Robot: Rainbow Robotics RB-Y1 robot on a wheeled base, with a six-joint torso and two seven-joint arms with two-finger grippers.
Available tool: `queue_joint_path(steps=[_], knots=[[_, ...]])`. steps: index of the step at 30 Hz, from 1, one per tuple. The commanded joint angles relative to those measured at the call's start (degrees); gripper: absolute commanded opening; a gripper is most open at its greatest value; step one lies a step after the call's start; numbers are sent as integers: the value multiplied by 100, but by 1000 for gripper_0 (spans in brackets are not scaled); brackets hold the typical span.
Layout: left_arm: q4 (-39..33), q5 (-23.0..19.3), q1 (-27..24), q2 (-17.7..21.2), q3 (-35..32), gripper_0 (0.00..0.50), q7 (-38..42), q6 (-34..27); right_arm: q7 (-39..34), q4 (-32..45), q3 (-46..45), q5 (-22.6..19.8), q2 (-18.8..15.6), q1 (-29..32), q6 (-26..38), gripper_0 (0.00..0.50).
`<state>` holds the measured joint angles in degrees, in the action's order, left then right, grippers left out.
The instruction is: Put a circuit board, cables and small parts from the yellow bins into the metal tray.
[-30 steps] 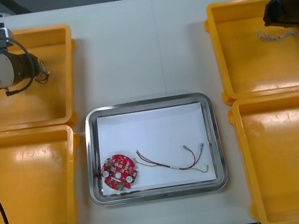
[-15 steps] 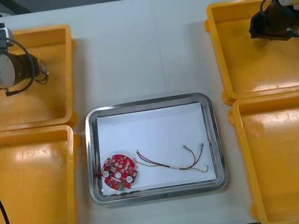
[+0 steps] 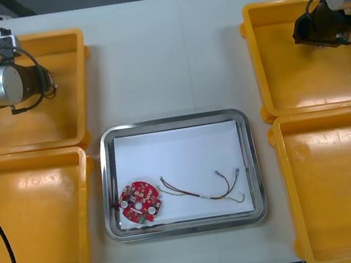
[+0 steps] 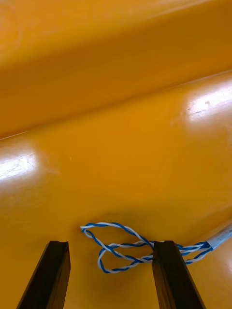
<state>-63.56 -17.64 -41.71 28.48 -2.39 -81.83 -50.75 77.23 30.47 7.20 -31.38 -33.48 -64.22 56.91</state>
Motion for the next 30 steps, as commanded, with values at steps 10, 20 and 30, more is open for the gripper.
queue_joint_path(steps=[10,20,30], knots=[[-201,24,172,-53,20,97,-774,-23,345,65,71,53,26,165,-66,495],[-210,-55,181,-53,20,0,-782,-23,407,82,71,18,-27,165,-83,0],[-1106,-284,225,220,-130,0,-774,-1315,371,566,-43,36,-176,165,400,0]])
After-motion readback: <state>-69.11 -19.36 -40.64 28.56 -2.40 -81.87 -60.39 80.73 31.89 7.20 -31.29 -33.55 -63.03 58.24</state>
